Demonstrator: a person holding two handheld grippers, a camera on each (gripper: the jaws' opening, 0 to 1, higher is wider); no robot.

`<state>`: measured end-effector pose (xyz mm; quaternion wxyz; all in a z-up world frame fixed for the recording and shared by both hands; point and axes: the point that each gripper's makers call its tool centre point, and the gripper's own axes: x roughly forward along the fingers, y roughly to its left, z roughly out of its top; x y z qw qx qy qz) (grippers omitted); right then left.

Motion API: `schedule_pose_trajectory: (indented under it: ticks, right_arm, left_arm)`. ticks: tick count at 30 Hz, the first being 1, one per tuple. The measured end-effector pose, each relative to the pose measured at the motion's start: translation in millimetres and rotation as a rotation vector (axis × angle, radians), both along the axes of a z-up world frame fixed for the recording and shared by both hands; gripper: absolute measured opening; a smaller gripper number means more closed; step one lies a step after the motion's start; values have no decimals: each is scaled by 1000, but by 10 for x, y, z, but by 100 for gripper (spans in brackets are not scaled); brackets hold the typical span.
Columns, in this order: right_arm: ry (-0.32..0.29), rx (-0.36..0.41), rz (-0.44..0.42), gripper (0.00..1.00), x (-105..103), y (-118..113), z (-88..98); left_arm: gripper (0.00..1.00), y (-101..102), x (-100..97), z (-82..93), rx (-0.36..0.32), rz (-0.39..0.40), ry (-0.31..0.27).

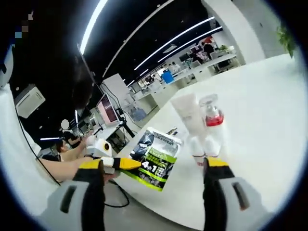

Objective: Arrange the skincare products in the storage area until every visible bottle or jar stands upright without overlapping.

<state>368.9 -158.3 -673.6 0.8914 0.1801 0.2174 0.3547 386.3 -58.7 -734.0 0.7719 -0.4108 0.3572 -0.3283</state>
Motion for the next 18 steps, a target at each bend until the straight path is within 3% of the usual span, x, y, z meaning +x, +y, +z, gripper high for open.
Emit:
schedule_pose_trajectory:
  ticks: [18]
  right_arm:
    - [12, -76, -32, 98, 68, -180, -123]
  left_arm:
    - [0, -110, 196, -408, 82, -13, 67]
